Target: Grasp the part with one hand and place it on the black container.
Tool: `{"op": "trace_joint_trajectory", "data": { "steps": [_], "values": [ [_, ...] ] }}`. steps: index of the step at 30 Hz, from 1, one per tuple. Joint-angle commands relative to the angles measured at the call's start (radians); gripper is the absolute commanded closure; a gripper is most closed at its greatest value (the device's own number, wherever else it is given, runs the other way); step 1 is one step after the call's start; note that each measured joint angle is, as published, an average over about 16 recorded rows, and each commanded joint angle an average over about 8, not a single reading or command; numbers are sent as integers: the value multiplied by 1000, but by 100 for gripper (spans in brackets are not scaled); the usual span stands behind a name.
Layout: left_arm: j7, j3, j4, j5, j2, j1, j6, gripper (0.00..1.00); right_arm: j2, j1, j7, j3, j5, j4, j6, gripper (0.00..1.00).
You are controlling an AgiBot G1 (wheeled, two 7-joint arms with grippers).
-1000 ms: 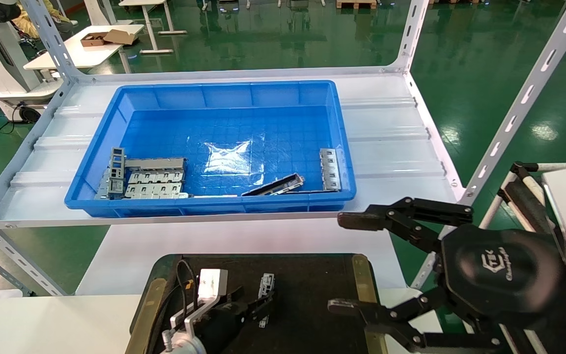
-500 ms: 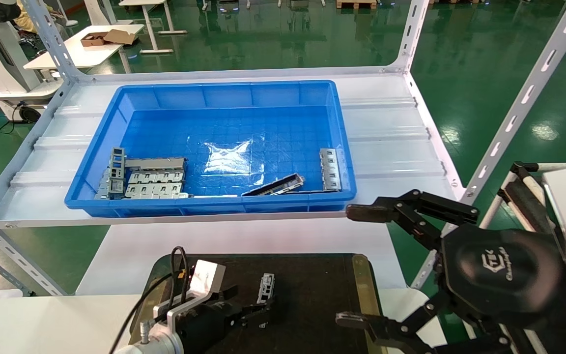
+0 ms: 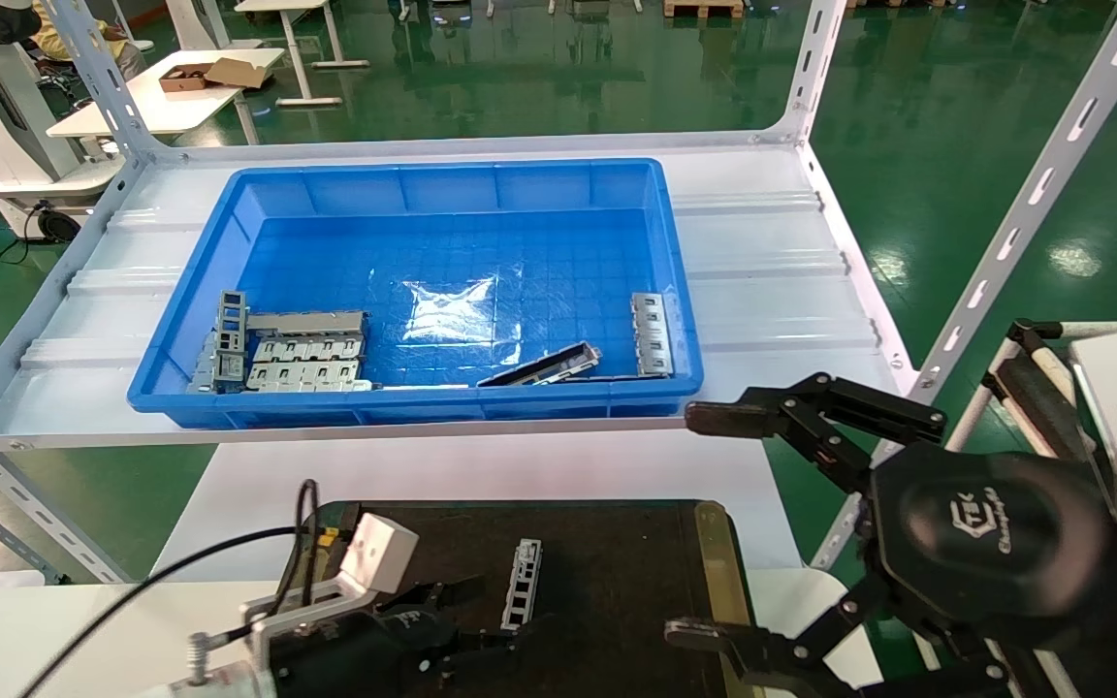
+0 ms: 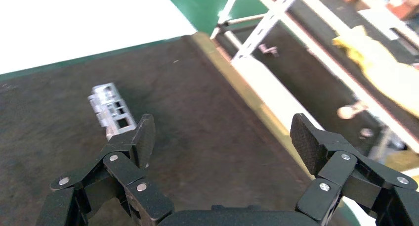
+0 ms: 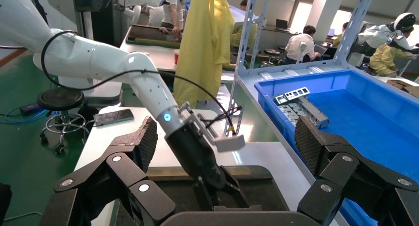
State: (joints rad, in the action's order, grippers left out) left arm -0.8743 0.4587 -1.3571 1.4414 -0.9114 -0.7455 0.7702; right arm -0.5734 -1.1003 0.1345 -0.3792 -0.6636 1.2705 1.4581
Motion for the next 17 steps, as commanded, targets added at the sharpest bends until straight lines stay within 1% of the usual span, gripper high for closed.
{"op": "trace_joint_trajectory", "data": {
  "steps": [1, 8, 13, 17],
  "values": [
    [68, -23, 2, -73, 17, 5, 39, 0, 0, 0, 0, 0, 0, 0, 0, 0],
    [172, -74, 3, -186, 49, 20, 120, 0, 0, 0, 0, 0, 0, 0, 0, 0],
    [204, -100, 3, -228, 66, 28, 143, 0, 0, 0, 0, 0, 0, 0, 0, 0],
    [213, -107, 3, -240, 74, 29, 154, 0, 0, 0, 0, 0, 0, 0, 0, 0]
  ]
}}
